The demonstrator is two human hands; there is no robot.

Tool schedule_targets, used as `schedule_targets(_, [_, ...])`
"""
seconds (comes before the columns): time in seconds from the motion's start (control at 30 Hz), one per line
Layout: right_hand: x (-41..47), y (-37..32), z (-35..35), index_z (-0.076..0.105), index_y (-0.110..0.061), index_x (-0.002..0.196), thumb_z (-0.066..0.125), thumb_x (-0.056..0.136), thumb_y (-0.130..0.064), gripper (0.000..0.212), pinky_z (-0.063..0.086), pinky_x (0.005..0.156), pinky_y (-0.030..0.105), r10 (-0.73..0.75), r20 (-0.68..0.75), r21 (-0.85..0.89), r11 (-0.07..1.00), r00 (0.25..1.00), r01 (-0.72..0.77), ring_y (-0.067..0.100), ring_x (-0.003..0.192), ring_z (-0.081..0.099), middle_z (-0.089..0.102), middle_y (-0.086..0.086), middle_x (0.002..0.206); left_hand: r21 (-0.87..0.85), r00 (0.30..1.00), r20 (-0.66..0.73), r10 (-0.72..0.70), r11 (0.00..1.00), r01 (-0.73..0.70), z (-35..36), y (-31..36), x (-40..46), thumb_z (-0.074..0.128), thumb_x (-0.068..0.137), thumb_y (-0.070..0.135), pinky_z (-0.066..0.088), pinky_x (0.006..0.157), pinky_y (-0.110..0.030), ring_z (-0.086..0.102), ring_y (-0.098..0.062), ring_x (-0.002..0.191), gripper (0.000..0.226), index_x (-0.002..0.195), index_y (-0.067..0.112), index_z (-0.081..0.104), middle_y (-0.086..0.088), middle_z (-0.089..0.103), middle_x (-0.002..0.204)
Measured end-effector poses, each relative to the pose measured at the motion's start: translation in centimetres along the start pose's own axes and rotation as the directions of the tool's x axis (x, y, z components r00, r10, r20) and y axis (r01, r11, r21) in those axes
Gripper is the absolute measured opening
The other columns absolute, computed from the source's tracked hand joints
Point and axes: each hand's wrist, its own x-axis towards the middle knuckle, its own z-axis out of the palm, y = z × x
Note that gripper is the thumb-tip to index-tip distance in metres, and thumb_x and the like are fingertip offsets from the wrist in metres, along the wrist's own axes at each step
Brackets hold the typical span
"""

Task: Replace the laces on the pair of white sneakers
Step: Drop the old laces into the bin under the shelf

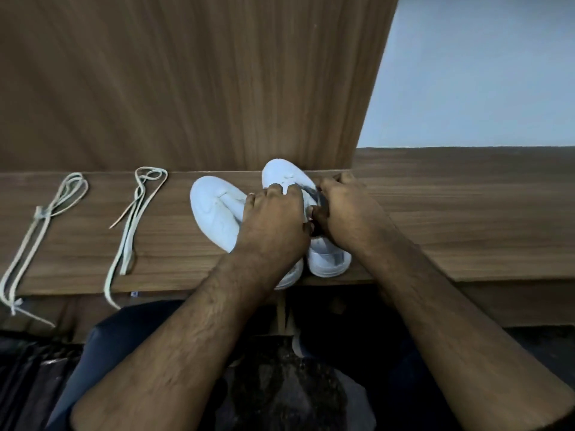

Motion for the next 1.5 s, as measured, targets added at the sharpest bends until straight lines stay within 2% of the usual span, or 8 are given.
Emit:
schedule_targets(0.3, [-0.7, 0.4, 2.2, 0.041, -0.027, 0.147, 0.055, 0.095, -0.051, 0.059, 0.047, 0.093, 0.04, -0.004, 0.118, 0.104, 0.995, 0.993, -0.008, 0.029, 0.116, 0.052, 0.048, 0.009, 0.131, 0.047, 0.985, 0.113, -0.131, 0.991, 0.126, 0.7, -2.2, -0.3, 0.07, 0.084, 0.055, 0.04, 0.093, -0.039, 0.039, -0.029, 0.124, 0.058, 0.125, 0.017, 0.054, -0.011, 0.04, 0.13])
schedule_targets(0.5, [-3.2, 0.1, 2.7, 0.056, -0.024, 0.126, 0.06, 0.089, -0.052, 0.047, 0.047, 0.09, 0.038, -0.039, 0.257, -0.137, 0.988, 0.966, 0.077, 0.032, 0.117, 0.044, 0.036, 0.009, 0.135, -0.057, 0.961, 0.274, 0.043, 0.998, -0.028, 1.0, -1.9, -0.8, 0.056, 0.093, 0.015, 0.042, 0.074, -0.036, 0.06, -0.029, 0.103, 0.016, 0.107, 0.012, 0.047, -0.013, 0.061, 0.112])
schedule_targets(0.63, [-3.9, -1.3, 4.1, 0.054, -0.026, 0.126, 0.062, 0.092, -0.042, 0.039, 0.042, 0.087, 0.035, 0.03, 0.167, -0.18, 0.984, 0.986, 0.0, 0.029, 0.119, 0.04, 0.032, 0.008, 0.141, -0.033, 0.933, 0.328, 0.15, 0.988, -0.148, 0.3, -3.2, -0.9, 0.052, 0.094, 0.009, 0.043, 0.076, -0.035, 0.059, -0.026, 0.106, 0.021, 0.114, 0.014, 0.056, -0.009, 0.061, 0.109])
schedule_targets(0.77, [-4.0, -2.7, 5.6, 0.055, -0.025, 0.128, 0.059, 0.097, -0.038, 0.033, 0.042, 0.092, 0.038, 0.077, 0.074, -0.181, 0.982, 0.994, -0.062, 0.03, 0.121, 0.041, 0.032, 0.011, 0.143, -0.037, 0.941, 0.322, 0.108, 0.994, -0.102, -0.4, -5.0, -1.5, 0.049, 0.093, 0.011, 0.039, 0.069, -0.033, 0.058, -0.024, 0.097, 0.019, 0.108, 0.021, 0.054, -0.003, 0.056, 0.102])
schedule_targets(1.0, [-4.1, -5.4, 6.7, 0.048, -0.018, 0.136, 0.049, 0.098, -0.053, 0.051, 0.04, 0.096, 0.039, 0.158, 0.08, -0.163, 0.976, 0.984, -0.144, 0.032, 0.128, 0.036, 0.024, 0.016, 0.151, -0.057, 0.953, 0.297, 0.069, 0.997, -0.055, -0.2, -6.7, -1.6, 0.06, 0.089, 0.006, 0.056, 0.08, -0.046, 0.062, -0.029, 0.096, 0.038, 0.122, 0.019, 0.046, -0.008, 0.063, 0.11])
schedule_targets(1.13, [-4.1, -6.2, 5.2, 0.044, -0.017, 0.138, 0.042, 0.095, -0.062, 0.063, 0.04, 0.096, 0.04, 0.104, 0.061, -0.235, 0.968, 0.993, -0.087, 0.03, 0.127, 0.04, 0.031, 0.015, 0.146, -0.164, 0.974, 0.221, 0.04, 0.986, -0.004, -0.2, -8.4, -1.9, 0.07, 0.088, 0.027, 0.055, 0.082, -0.043, 0.064, -0.025, 0.096, 0.034, 0.115, 0.022, 0.05, -0.003, 0.068, 0.107])
schedule_targets(1.37, [-1.0, -12.4, 2.9, 0.052, -0.018, 0.131, 0.041, 0.101, -0.053, 0.047, 0.042, 0.093, 0.04, -0.134, -0.044, -0.142, 0.982, 0.99, 0.126, 0.029, 0.125, 0.044, 0.042, 0.01, 0.14, -0.283, 0.96, -0.068, -0.271, 0.928, 0.242, -2.3, -12.8, -2.0, 0.064, 0.092, 0.031, 0.052, 0.092, -0.043, 0.062, -0.031, 0.11, 0.032, 0.121, 0.019, 0.057, -0.009, 0.066, 0.116])
schedule_targets(1.5, [2.2, -16.5, 5.0, 0.058, -0.013, 0.123, 0.049, 0.101, -0.039, 0.035, 0.046, 0.092, 0.043, -0.267, 0.046, 0.021, 0.964, 0.963, 0.266, 0.031, 0.12, 0.047, 0.047, 0.012, 0.13, -0.252, 0.867, -0.007, -0.498, 0.84, 0.48, -2.5, -16.9, -2.3, 0.067, 0.092, 0.035, 0.048, 0.096, -0.037, 0.057, -0.033, 0.122, 0.046, 0.128, 0.009, 0.055, -0.016, 0.062, 0.128])
